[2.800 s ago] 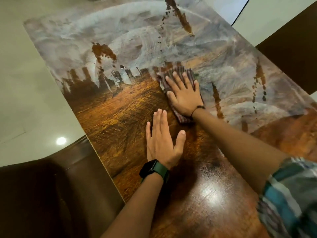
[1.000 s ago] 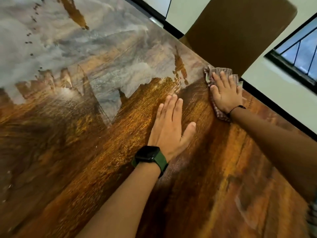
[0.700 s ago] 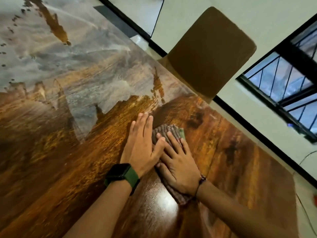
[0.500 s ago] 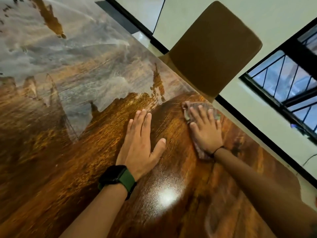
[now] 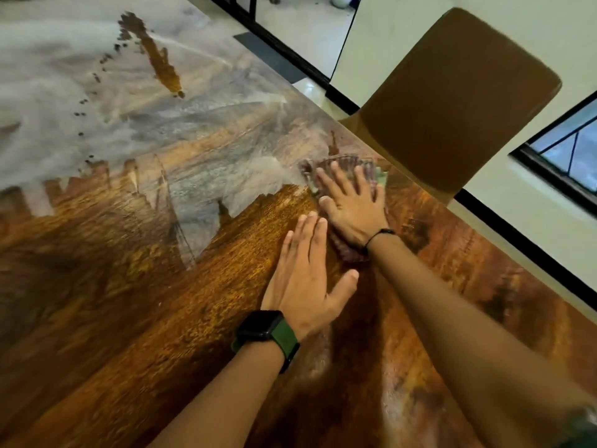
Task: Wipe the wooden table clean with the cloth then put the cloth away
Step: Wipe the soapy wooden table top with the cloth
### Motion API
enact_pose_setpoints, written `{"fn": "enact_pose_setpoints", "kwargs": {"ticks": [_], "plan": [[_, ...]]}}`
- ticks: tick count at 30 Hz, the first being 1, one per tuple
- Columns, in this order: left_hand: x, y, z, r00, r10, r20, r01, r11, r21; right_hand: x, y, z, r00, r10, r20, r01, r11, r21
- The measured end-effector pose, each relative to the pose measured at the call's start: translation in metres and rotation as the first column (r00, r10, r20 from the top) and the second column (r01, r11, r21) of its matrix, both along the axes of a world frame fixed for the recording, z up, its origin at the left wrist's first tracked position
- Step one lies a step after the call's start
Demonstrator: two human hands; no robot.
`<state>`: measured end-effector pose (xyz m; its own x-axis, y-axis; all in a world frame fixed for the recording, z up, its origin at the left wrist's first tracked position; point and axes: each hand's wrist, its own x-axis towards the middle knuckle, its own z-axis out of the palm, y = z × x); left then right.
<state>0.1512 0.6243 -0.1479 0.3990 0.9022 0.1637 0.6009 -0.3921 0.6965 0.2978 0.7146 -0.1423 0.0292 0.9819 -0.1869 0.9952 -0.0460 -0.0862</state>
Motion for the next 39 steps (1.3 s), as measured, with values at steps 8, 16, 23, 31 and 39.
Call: {"fn": "enact_pose_setpoints", "kwargs": {"ticks": [8,16,23,31,39], "plan": [[-0.04,0.005,0.013,0.924,0.357,0.133,-0.339,0.93,-0.143,-0.051,-0.102,-0.007,0.936,0.352,0.005,-0.352,0.933,0.07],[-0.151,0.03,0.002,0.853,0.415,-0.317,-0.436,0.9,0.005,0.019,0.006,-0.004,0.999,0.017,-0.039,-0.014,0.997,0.074],[-0.15,0.034,-0.005,0.917,0.36,-0.171,-0.369,0.929,-0.019,0.028,0.064,0.0,0.978,-0.21,-0.004,0.21,0.976,0.051],[-0.15,0.034,-0.002,0.93,0.368,-0.009,-0.368,0.926,-0.084,-0.133,-0.012,0.002,0.955,0.288,0.069,-0.29,0.957,0.021],[-0.154,0.028,-0.002,0.814,0.555,0.17,-0.542,0.832,-0.121,-0.168,-0.033,-0.005,0.854,0.52,-0.021,-0.518,0.853,0.069]]}}
